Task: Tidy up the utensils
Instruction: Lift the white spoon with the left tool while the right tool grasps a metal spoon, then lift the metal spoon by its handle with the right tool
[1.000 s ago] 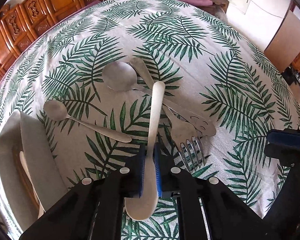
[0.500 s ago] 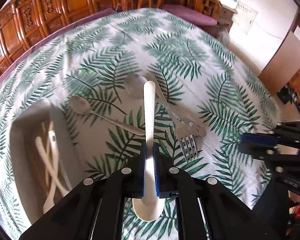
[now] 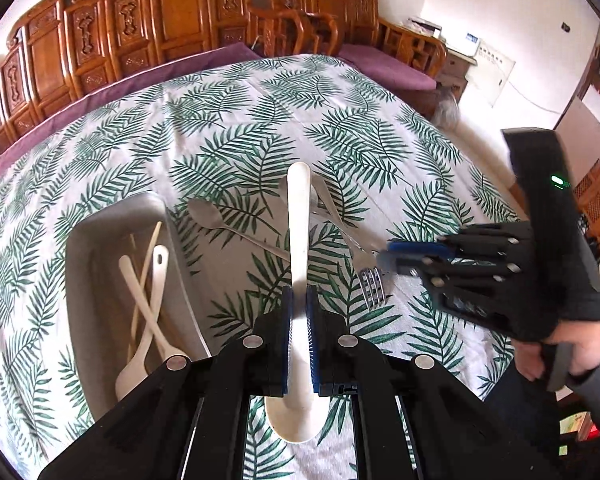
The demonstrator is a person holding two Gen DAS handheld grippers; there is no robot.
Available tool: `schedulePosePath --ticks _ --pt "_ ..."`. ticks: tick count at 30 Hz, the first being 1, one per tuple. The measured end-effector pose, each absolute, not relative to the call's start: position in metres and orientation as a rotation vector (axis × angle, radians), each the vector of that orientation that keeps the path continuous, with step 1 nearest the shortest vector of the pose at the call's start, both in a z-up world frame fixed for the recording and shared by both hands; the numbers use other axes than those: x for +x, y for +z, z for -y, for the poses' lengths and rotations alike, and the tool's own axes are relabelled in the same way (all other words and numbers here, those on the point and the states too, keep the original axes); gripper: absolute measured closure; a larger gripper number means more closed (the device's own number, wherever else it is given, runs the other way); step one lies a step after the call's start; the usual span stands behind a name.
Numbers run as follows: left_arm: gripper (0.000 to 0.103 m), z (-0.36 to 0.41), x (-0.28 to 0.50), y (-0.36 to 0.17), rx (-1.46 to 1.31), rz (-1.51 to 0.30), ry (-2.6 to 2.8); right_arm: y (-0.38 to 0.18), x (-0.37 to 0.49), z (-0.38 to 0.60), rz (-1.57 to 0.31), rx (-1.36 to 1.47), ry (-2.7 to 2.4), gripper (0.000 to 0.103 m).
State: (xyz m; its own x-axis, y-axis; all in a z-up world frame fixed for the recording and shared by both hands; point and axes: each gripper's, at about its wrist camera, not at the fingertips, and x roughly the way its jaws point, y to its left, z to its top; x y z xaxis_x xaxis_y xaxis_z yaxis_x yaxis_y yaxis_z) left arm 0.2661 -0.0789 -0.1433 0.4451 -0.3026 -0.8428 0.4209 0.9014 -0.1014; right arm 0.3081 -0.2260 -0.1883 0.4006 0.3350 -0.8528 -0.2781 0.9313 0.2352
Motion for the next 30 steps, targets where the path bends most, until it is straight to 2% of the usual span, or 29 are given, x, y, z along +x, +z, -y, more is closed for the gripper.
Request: schedulePosePath --ticks 10,20,22,28,29,30 --pt "0.097 0.061 0.262 -0.133 0.095 -0.984 -0.439 -0.206 0.355 0.215 -1.151 -0.037 0.351 0.087" --pt "0.097 0.047 0.256 -0.133 0.069 -0.980 -0.436 -0.219 0.366 0.215 -1.215 -0.040 0.339 0.087" --pt "0.097 0.046 0.256 -0.133 0.069 -0.978 -0.434 -0.219 0.366 0.215 -1.222 -0.031 0.345 0.093" --pt "0.097 0.042 0.254 -0.130 0.056 -0.966 -0.433 -0.218 0.363 0.213 -1.210 -0.040 0.355 0.096" --pt "0.097 0.041 0.253 -0.129 0.055 -0.964 -0.433 -0.216 0.363 0.212 -1.203 -0.041 0.353 0.103" --pt "0.097 0.040 0.253 -0.129 0.054 -0.963 -0.432 -0.213 0.362 0.213 -1.192 -0.036 0.351 0.103"
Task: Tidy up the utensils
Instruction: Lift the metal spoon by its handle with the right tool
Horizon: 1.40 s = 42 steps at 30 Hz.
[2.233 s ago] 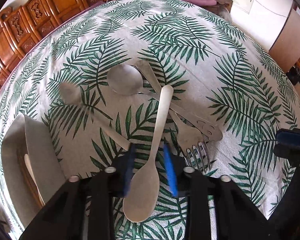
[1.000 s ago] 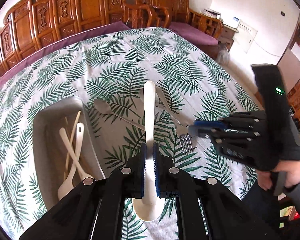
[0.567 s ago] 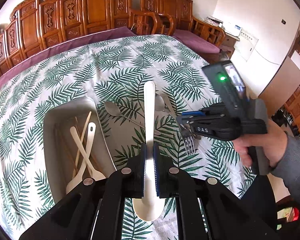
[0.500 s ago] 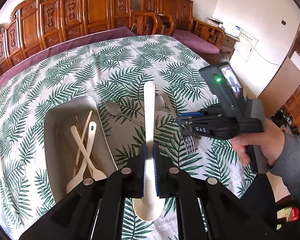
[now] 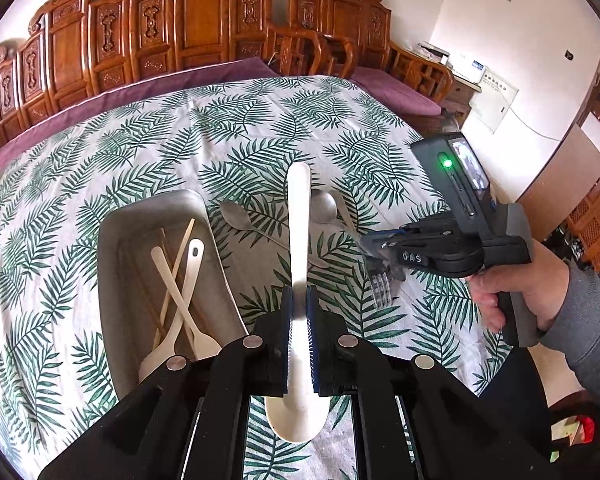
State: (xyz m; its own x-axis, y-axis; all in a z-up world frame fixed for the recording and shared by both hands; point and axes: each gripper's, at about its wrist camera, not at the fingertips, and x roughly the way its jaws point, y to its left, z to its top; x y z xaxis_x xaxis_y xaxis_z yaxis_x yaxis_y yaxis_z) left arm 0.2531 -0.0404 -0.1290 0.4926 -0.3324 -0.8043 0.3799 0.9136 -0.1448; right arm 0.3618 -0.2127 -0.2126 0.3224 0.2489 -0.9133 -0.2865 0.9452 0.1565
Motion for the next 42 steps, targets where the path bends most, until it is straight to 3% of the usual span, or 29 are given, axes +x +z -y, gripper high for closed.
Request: schedulePosePath --ticks 8,10,11,12,17,33,35,42 --pt "0.097 0.036 0.251 -0.130 0.048 -0.963 -0.425 -0.207 0.362 0.208 -1.181 -0.060 0.351 0.102" --pt "0.097 0.034 0.250 -0.130 0.048 -0.962 -0.424 -0.210 0.363 0.206 -1.181 -0.084 0.350 0.096" --pt "0.097 0.034 0.250 -0.130 0.049 -0.962 -0.423 -0.211 0.364 0.204 -1.185 -0.088 0.358 0.084" --pt "0.097 0.034 0.250 -0.129 0.049 -0.962 -0.421 -0.212 0.365 0.204 -1.186 -0.092 0.362 0.078" --pt "0.097 0.030 0.250 -0.130 0.042 -0.963 -0.415 -0.203 0.371 0.192 -1.124 -0.130 0.363 0.078" --pt "0.097 0.021 0.253 -0.132 0.027 -0.964 -0.407 -0.223 0.393 0.161 -1.179 -0.364 0.437 0.081" --pt "0.097 0.020 0.253 -0.133 0.025 -0.967 -0.406 -0.223 0.395 0.162 -1.184 -0.367 0.419 0.086" --pt "0.097 0.017 0.252 -0.131 0.020 -0.964 -0.405 -0.225 0.402 0.177 -1.229 -0.259 0.401 0.085"
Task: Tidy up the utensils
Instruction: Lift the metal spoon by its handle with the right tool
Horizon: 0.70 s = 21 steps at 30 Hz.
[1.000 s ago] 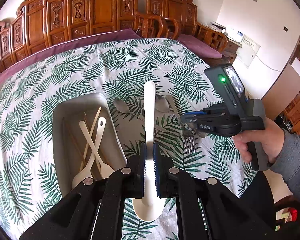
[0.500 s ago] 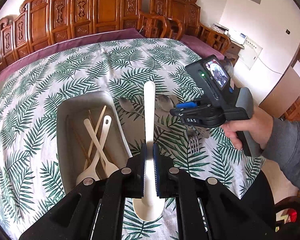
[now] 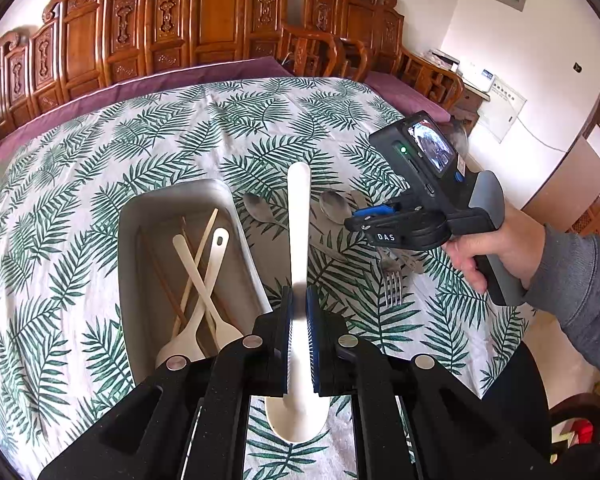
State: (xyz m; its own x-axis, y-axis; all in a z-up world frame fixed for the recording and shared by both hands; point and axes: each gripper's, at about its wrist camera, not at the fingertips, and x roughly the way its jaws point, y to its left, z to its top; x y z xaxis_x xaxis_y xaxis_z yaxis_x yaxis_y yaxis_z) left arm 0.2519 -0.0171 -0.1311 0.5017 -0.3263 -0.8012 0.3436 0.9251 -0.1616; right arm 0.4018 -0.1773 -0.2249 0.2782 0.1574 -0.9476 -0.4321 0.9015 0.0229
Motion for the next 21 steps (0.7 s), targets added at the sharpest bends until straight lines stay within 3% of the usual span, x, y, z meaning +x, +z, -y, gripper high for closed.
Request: schedulePosePath --ticks 5,8,21 --pt "0.097 0.015 0.252 -0.129 0.015 -0.957 -0.401 -0.227 0.394 0.172 -1.254 -0.282 0.431 0.082" --pt "0.097 0.015 0.253 -0.128 0.014 -0.953 -0.397 -0.227 0.393 0.175 -1.255 -0.271 0.421 0.095" --pt "0.097 -0.010 0.262 -0.124 0.010 -0.939 -0.330 -0.182 0.364 0.173 -1.140 -0.259 0.418 0.096"
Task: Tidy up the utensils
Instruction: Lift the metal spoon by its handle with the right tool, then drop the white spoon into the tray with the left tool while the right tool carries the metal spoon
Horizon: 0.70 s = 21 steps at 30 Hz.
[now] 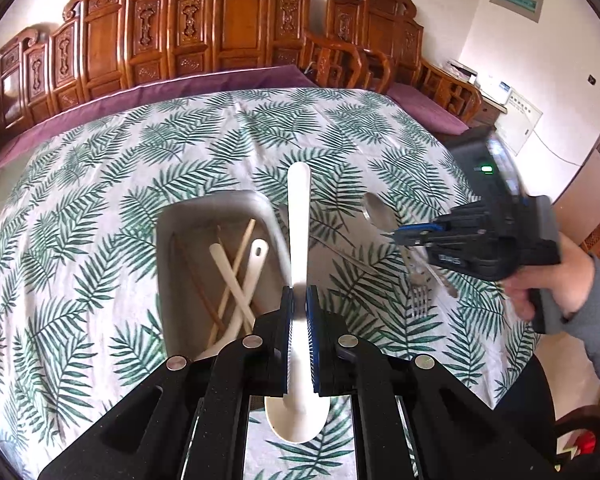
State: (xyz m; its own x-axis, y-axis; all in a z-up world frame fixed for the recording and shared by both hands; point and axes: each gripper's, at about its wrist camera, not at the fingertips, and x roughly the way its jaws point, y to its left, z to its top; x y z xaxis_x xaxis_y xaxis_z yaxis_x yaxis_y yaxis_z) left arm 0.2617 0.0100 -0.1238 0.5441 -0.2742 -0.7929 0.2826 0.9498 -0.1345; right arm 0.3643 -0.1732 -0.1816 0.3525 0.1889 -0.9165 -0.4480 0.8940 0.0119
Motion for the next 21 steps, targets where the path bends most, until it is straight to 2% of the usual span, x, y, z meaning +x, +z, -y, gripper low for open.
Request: schedulePosePath --ticks 21 --pt "0.096 -0.046 0.291 -0.143 -0.042 -0.981 -0.215 -0.093 0.324 0.132 -0.973 -0.171 0.558 0.096"
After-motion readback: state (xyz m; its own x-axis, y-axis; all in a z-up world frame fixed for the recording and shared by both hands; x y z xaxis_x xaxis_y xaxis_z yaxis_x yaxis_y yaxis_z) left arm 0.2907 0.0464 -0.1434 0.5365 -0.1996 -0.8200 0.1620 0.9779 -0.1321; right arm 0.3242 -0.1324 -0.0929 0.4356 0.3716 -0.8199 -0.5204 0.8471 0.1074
